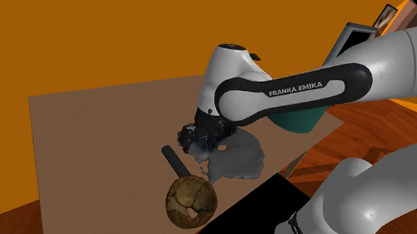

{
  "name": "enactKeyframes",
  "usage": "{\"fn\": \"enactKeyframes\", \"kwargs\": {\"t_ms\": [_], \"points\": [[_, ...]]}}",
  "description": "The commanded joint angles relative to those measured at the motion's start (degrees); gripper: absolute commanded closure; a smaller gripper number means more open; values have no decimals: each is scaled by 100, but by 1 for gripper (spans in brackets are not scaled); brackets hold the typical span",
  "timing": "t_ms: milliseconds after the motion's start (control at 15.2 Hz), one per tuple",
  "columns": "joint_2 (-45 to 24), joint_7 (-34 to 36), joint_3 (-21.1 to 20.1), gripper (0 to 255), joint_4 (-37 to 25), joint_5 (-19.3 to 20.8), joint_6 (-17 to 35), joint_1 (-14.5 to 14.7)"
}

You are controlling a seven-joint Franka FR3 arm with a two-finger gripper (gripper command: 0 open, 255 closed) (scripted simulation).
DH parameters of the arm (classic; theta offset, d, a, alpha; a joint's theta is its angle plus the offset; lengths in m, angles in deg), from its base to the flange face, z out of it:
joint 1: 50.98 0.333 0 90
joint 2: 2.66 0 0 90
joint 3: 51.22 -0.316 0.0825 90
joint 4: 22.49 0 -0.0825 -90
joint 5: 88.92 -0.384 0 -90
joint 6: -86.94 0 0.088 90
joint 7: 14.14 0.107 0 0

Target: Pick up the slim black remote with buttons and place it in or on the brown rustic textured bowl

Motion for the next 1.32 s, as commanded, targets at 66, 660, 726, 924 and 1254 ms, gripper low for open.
{"fn": "enactKeyframes", "kwargs": {"t_ms": [66,660,726,924,1254], "points": [[-612,336,-245,0,-97,68,481,16],[-1475,684,-458,0,-24,295,1377,25],[-1515,694,-463,0,-13,309,1427,24],[-1515,694,-463,0,-13,309,1427,25],[-1515,695,-463,0,-13,309,1425,25]]}}
